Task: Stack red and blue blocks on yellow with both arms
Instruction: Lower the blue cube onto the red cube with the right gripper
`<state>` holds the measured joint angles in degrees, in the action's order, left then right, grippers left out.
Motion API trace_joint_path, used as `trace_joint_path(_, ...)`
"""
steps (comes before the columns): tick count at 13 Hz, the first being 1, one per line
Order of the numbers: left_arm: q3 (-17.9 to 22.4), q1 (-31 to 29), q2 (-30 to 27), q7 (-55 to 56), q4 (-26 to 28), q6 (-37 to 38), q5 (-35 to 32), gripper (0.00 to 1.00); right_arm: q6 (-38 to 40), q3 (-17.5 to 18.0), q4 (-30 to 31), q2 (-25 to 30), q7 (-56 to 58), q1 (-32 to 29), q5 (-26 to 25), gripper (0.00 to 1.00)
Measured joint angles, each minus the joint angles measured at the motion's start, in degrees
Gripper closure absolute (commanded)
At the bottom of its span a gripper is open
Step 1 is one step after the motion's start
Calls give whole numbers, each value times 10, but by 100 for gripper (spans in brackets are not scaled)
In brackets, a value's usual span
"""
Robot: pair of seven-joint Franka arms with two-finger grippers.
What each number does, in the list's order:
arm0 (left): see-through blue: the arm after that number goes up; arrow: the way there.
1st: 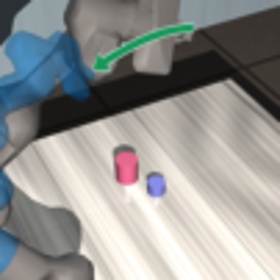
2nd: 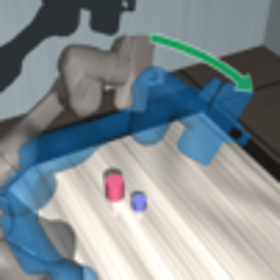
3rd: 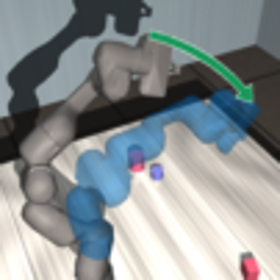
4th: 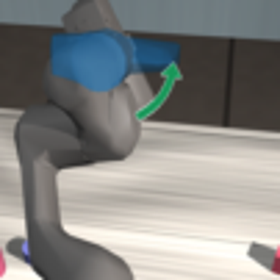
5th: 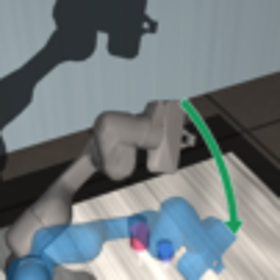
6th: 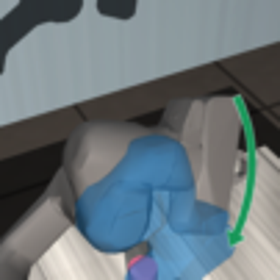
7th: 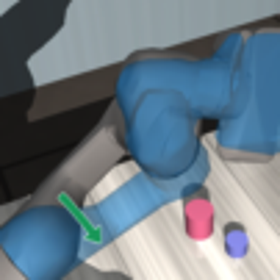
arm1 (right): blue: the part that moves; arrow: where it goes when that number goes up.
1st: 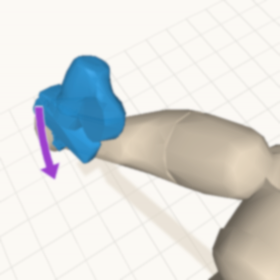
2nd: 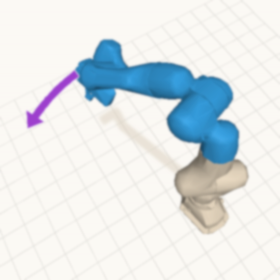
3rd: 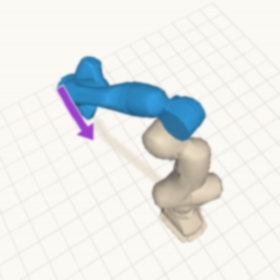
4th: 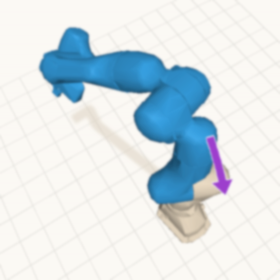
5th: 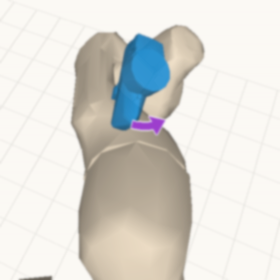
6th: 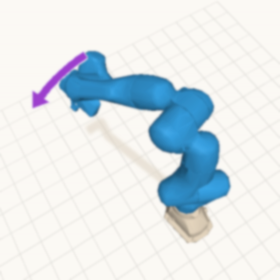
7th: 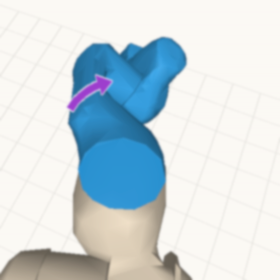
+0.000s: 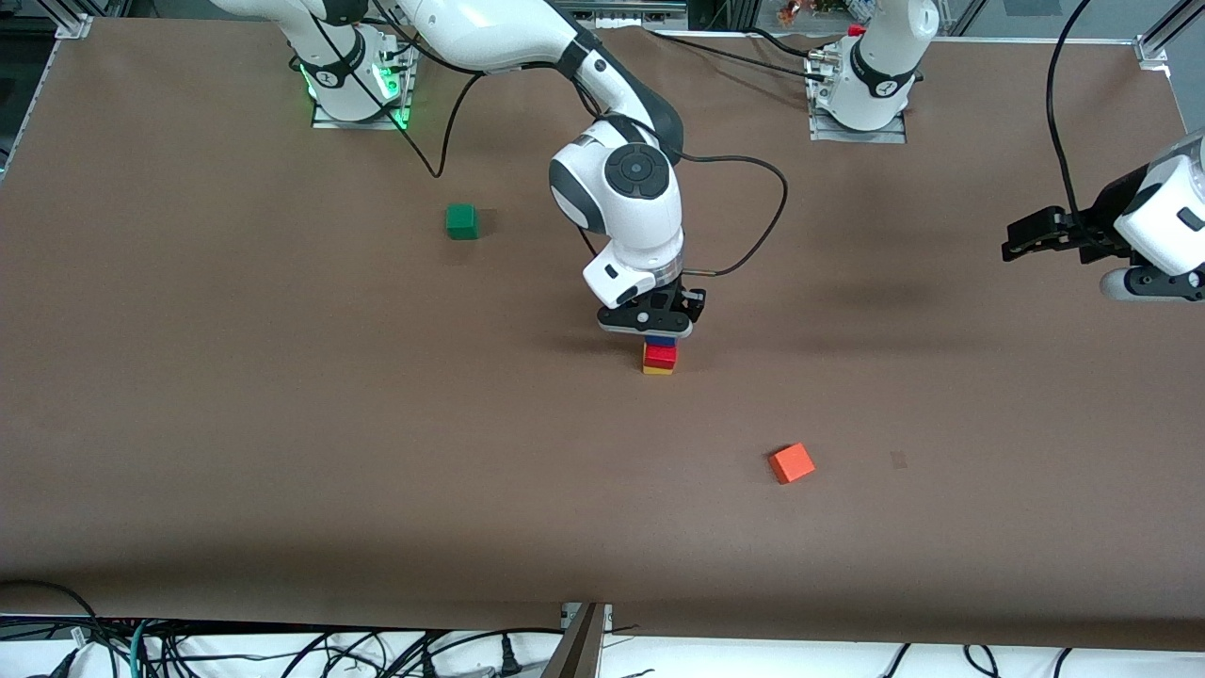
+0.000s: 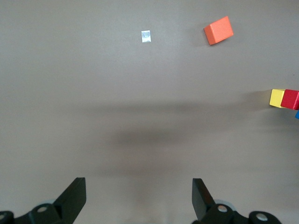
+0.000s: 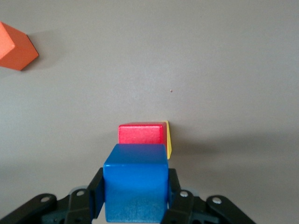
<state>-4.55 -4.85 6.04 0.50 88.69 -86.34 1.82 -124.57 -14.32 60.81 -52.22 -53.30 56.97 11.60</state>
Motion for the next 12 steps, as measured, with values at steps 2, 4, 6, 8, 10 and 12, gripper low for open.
trace_joint_path(2, 0, 0, 2, 0, 0, -6, 0, 0, -5, 0, -7, 0, 0, -3, 0, 48)
trace_joint_path(4, 0, -1, 4, 0, -3, -11, 0, 0, -15, 0, -9, -1, 0, -4, 0, 46)
trace_joint_path(6, 0, -1, 7, 0, -8, -12, 0, 0, -22, 0, -9, -5, 0, -4, 0, 45)
trace_joint_path(8, 0, -1, 10, 0, -12, -13, 0, 0, -27, 0, -9, -9, 0, -4, 0, 42)
trace_joint_path(10, 0, -1, 15, 0, -16, -14, 0, 0, -27, 0, -9, -9, 0, -4, 0, 41)
trace_joint_path(12, 0, -1, 22, 0, -25, -14, 0, 0, -28, 0, -9, -9, 0, -4, 0, 40)
